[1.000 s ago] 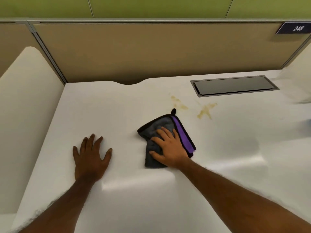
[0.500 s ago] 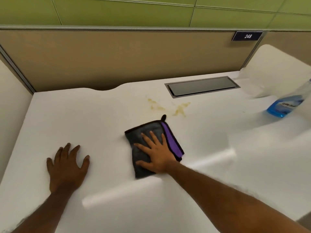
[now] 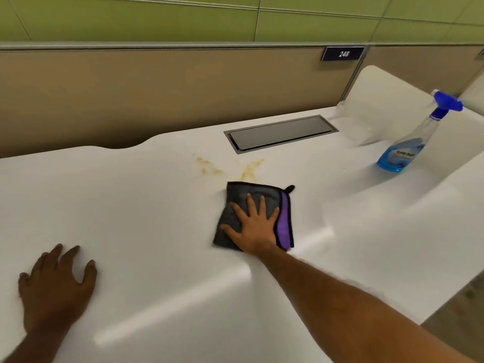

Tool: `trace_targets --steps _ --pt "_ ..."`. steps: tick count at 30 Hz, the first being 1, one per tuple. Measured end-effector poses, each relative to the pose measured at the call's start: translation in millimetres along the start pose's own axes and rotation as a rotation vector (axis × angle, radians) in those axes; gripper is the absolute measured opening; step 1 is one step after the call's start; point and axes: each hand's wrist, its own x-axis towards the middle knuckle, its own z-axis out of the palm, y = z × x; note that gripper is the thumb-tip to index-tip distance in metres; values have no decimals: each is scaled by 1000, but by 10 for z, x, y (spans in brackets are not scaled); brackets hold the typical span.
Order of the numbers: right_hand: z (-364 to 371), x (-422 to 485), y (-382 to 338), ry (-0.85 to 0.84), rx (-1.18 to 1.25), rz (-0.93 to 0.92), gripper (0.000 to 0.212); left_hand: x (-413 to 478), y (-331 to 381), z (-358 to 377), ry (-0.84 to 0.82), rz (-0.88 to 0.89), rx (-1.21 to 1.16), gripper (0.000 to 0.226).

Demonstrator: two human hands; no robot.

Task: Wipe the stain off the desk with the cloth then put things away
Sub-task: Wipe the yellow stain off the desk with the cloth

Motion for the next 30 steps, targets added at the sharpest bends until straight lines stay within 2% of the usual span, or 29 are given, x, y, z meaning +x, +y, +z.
trace_targets --steps 4,6,7,9,12,14,16,18,20,21,23,26,27,29,30 --pt "141 -299 -53 31 -14 -545 70 -2 -44 81 -24 -55 -59 77" --pt "171 -316 230 99 5 -607 68 -9 -60 102 -35 -77 -40 79" --pt "149 -265 411 141 17 -542 67 -12 -57 114 -35 -83 -19 80" --pt "34 -51 764 169 34 -253 70 -3 -22 109 -44 -75 17 81" --pt "-129 271 943 49 22 174 79 9 91 12 -69 -4 90 76" --pt "-140 377 730 22 23 244 81 9 259 -75 -75 41 114 69" --pt "-102 365 456 33 41 106 82 28 494 -90 -67 97 122 63" --pt "-23 285 304 36 34 -202 77 74 788 -56 -82 196 115 63" --pt "23 267 385 42 36 -449 71 153 1065 37 -105 279 98 67" --pt "22 299 480 60 52 -484 70 191 1194 79 -112 305 99 69" --pt "-21 414 675 110 101 -335 71 272 1386 146 -130 321 93 72" --pt "-171 638 854 102 154 138 73 313 1511 218 -142 286 73 75" --pt "-199 703 816 76 140 245 75 316 1514 226 -143 269 69 75" --pt "-203 792 603 22 66 329 79 325 1509 253 -124 265 77 76" --pt "-188 801 464 10 40 302 81 342 1518 269 -113 271 83 77"
